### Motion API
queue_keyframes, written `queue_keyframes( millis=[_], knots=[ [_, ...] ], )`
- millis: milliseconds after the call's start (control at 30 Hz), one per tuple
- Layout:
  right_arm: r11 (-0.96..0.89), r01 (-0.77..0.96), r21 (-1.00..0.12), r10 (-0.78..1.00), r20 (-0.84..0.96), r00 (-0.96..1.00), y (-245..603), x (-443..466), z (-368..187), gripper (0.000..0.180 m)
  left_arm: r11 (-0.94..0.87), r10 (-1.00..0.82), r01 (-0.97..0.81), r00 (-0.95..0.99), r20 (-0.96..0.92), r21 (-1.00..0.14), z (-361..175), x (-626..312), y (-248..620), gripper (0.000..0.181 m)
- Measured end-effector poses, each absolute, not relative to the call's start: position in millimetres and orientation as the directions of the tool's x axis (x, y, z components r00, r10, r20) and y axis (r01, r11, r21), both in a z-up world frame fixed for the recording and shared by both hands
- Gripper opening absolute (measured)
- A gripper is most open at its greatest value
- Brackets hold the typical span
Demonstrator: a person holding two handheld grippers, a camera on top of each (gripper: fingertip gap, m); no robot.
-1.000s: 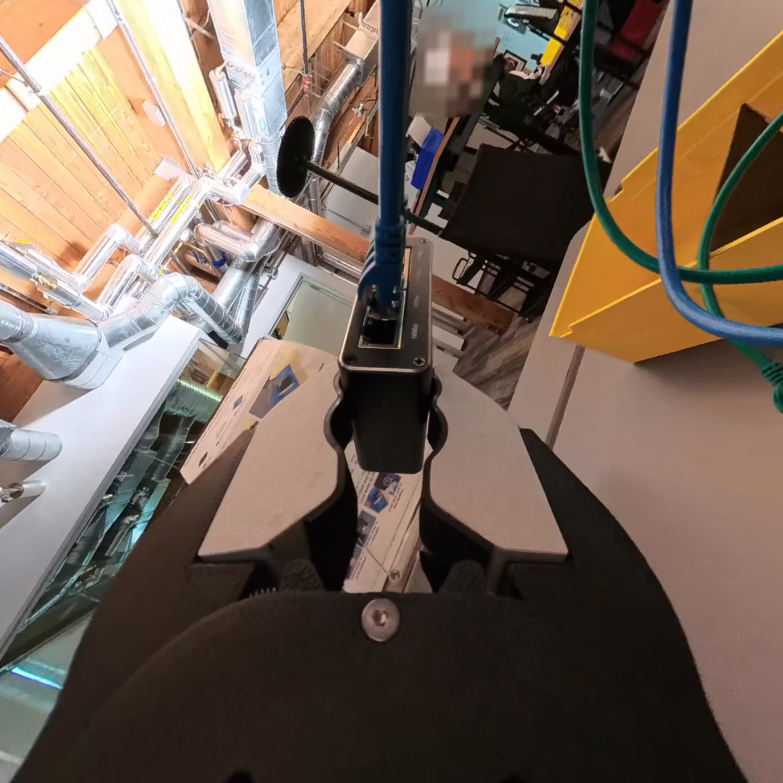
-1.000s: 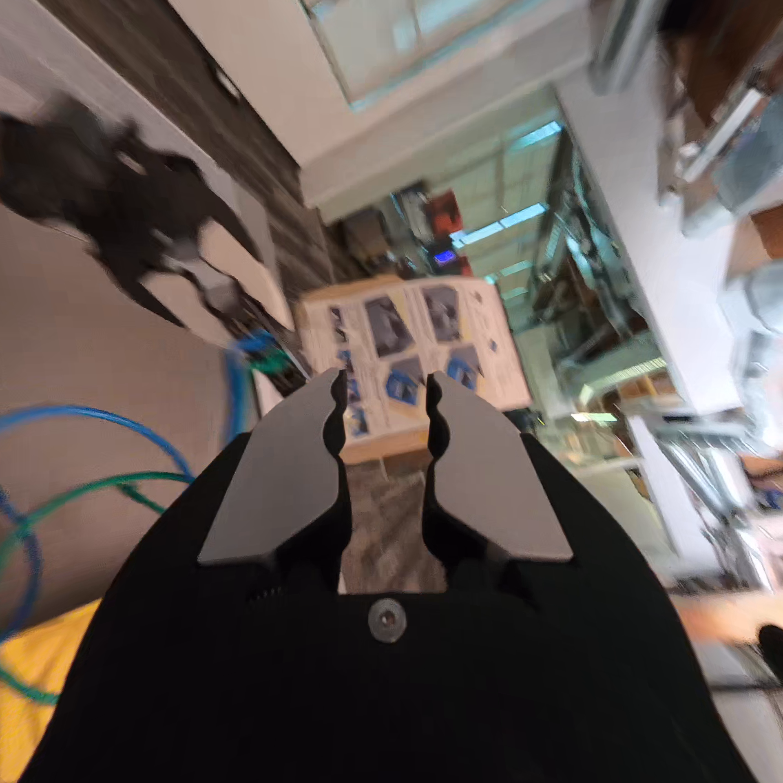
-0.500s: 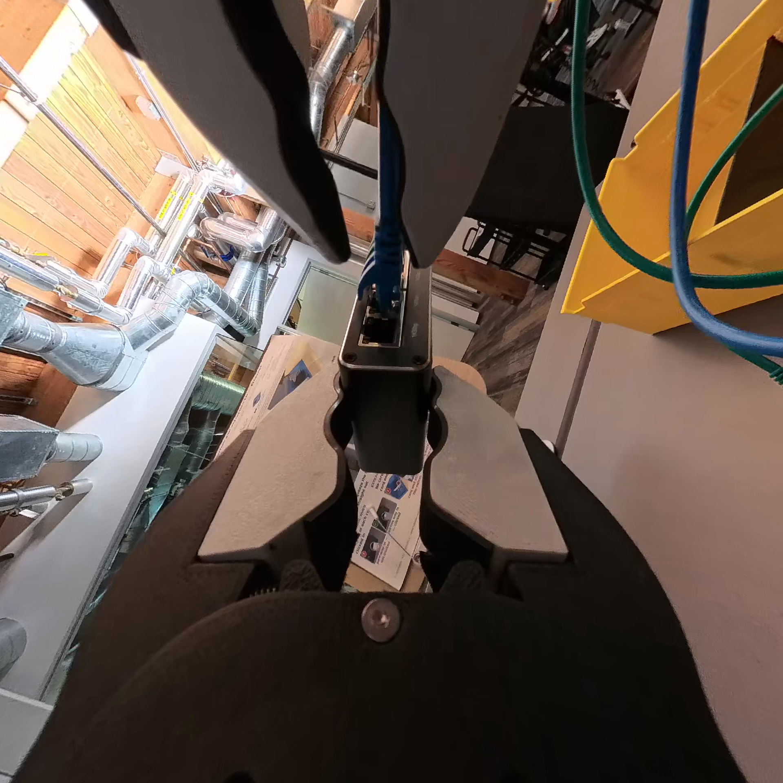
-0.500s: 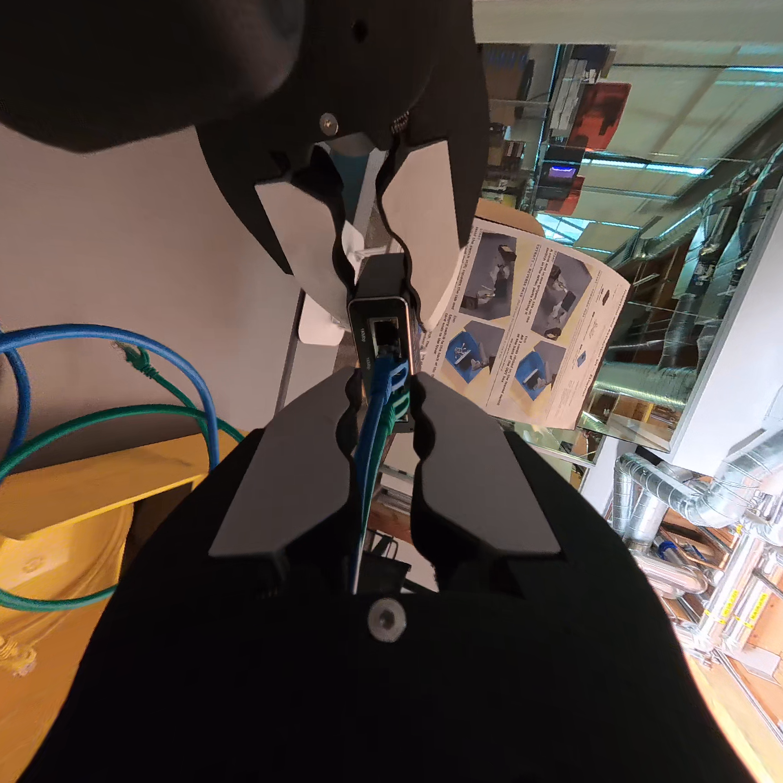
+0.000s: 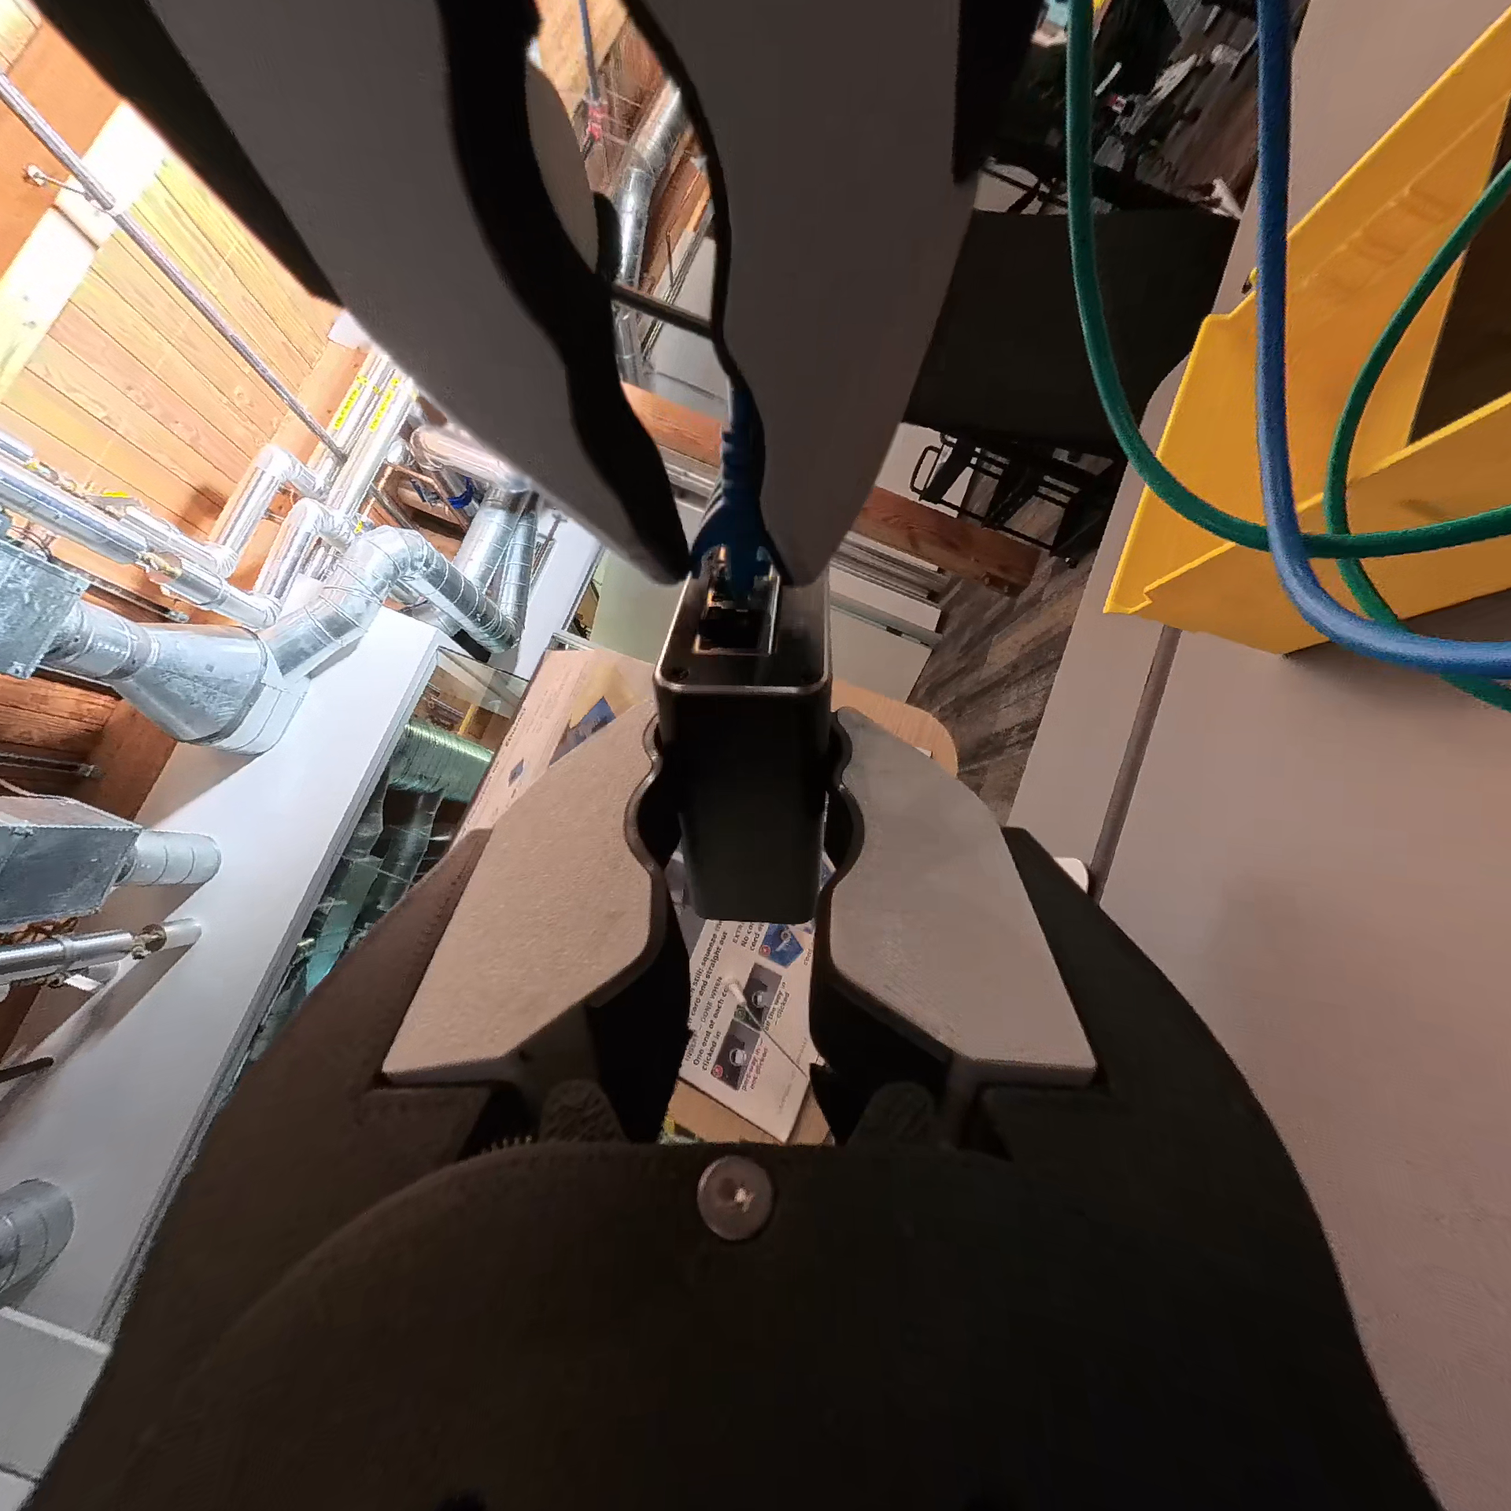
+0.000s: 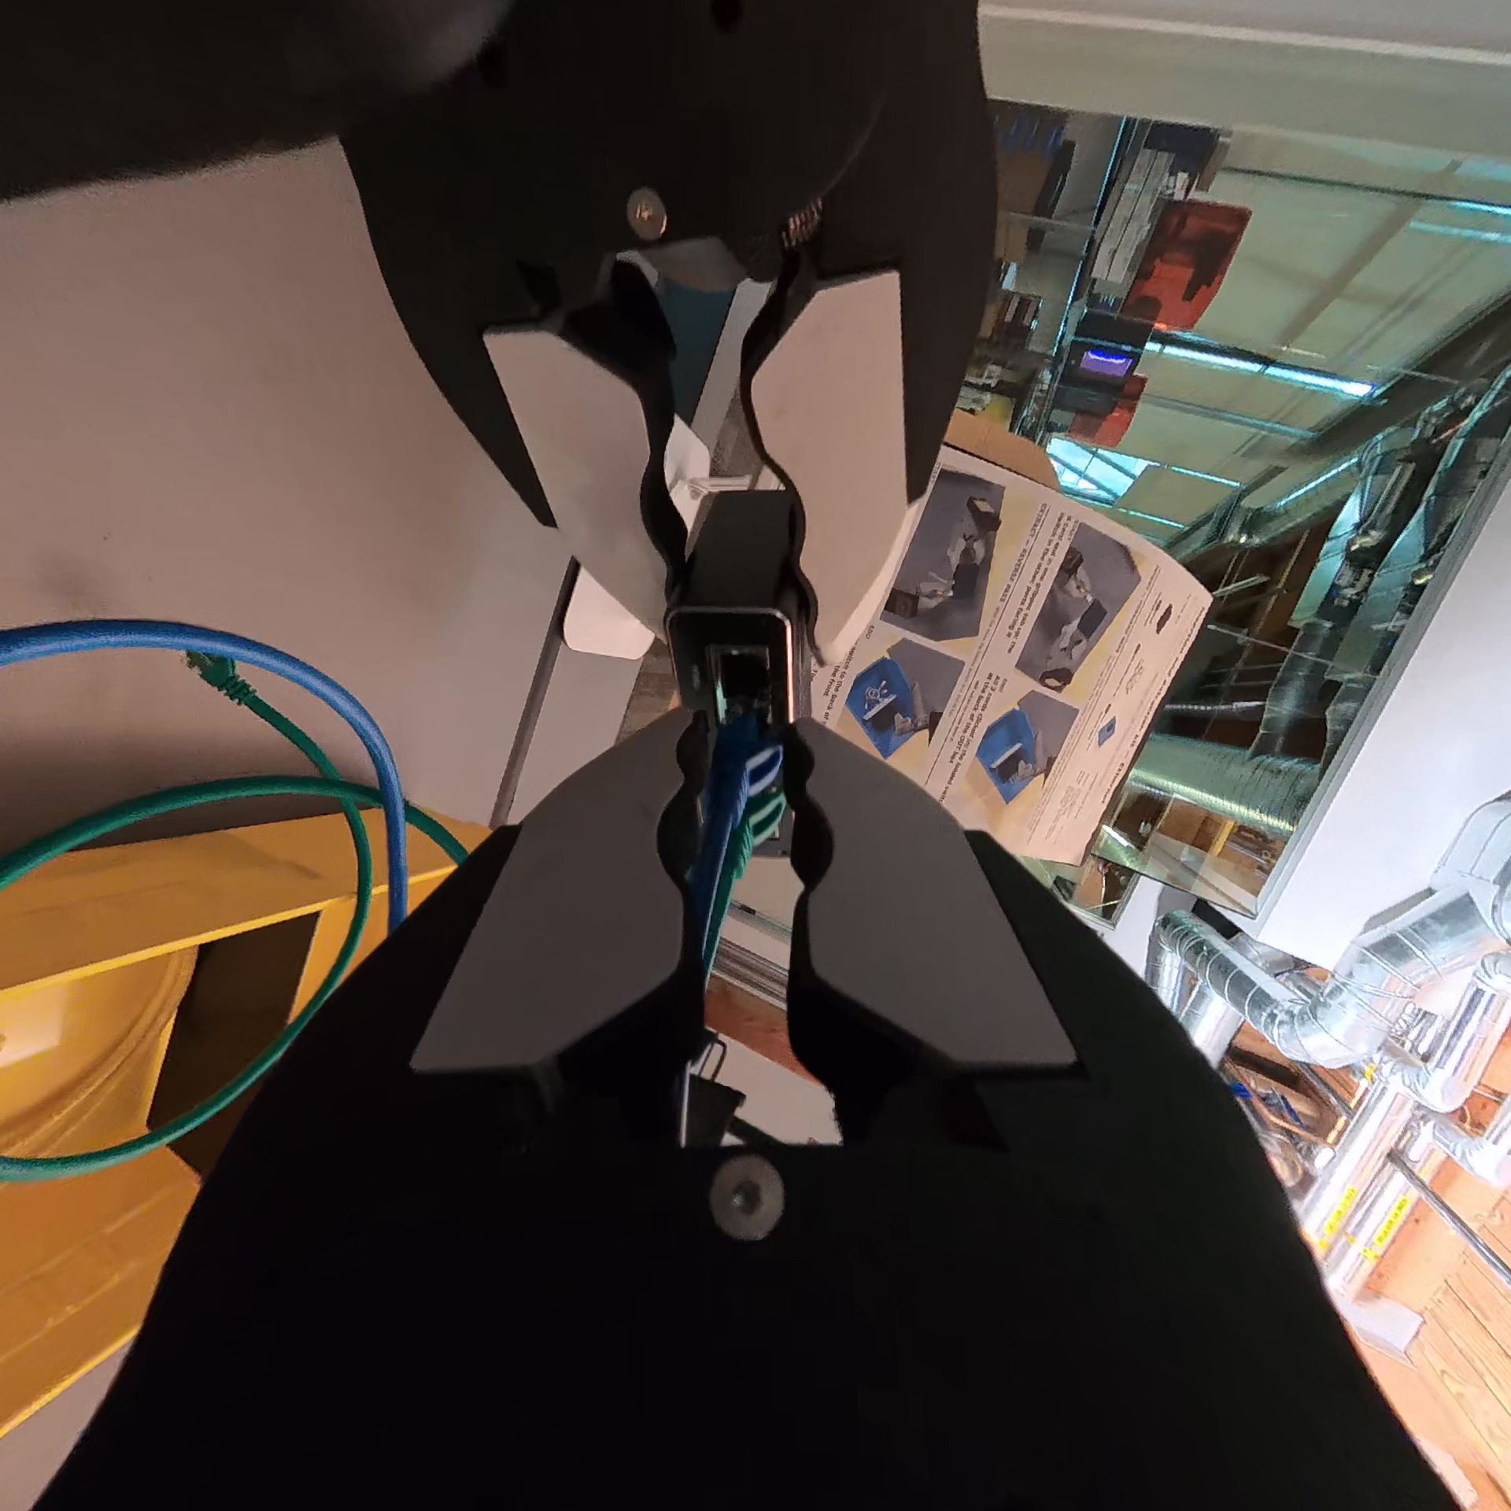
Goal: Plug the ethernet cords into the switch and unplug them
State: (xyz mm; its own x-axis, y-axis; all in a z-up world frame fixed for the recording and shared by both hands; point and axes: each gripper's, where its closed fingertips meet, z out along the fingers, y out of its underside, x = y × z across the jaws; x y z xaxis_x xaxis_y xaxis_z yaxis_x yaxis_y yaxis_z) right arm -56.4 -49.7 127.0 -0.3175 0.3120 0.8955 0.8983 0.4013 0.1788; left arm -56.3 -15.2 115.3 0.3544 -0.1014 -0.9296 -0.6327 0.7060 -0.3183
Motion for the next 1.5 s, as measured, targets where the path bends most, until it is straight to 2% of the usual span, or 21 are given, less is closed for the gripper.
queue_keyframes(
  millis=[233, 300, 467, 1000, 1167, 1267, 1500],
  knots=[
    [0.39, 0.91, 0.142, 0.297, 0.916, -0.27, -49.3, -55.9, 132.9, 0.018, 0.714, -0.087, -0.625, 0.368, -0.926, -0.316, 120.1, -58.3, -17.6, 0.036],
    [0.382, 0.913, 0.14, 0.302, 0.915, -0.267, -47.5, -54.8, 131.6, 0.018, 0.715, -0.08, -0.627, 0.366, -0.927, -0.31, 120.0, -58.5, -17.4, 0.032],
    [0.348, 0.909, 0.228, 0.232, 0.919, -0.319, -38.8, -50.2, 129.4, 0.019, 0.709, -0.067, -0.639, 0.361, -0.93, -0.299, 119.6, -59.8, -15.0, 0.033],
    [0.444, 0.873, 0.2, 0.135, 0.949, -0.286, -46.0, -54.8, 136.6, 0.016, 0.726, -0.047, -0.623, 0.377, -0.925, -0.291, 125.9, -61.7, -19.6, 0.032],
    [0.442, 0.854, 0.274, 0.085, 0.935, -0.344, -45.3, -57.1, 134.3, 0.015, 0.716, -0.005, -0.643, 0.385, -0.923, -0.272, 126.2, -63.4, -15.8, 0.032],
    [0.421, 0.864, 0.275, 0.118, 0.928, -0.352, -44.6, -59.6, 133.3, 0.015, 0.71, 0.037, -0.65, 0.42, -0.907, -0.272, 127.8, -64.8, -11.9, 0.032],
    [0.383, 0.872, 0.305, 0.214, 0.889, -0.405, -38.5, -60.7, 127.9, 0.015, 0.692, 0.009, -0.655, 0.431, -0.902, -0.305, 123.7, -66.5, -2.6, 0.033]
  ],
)
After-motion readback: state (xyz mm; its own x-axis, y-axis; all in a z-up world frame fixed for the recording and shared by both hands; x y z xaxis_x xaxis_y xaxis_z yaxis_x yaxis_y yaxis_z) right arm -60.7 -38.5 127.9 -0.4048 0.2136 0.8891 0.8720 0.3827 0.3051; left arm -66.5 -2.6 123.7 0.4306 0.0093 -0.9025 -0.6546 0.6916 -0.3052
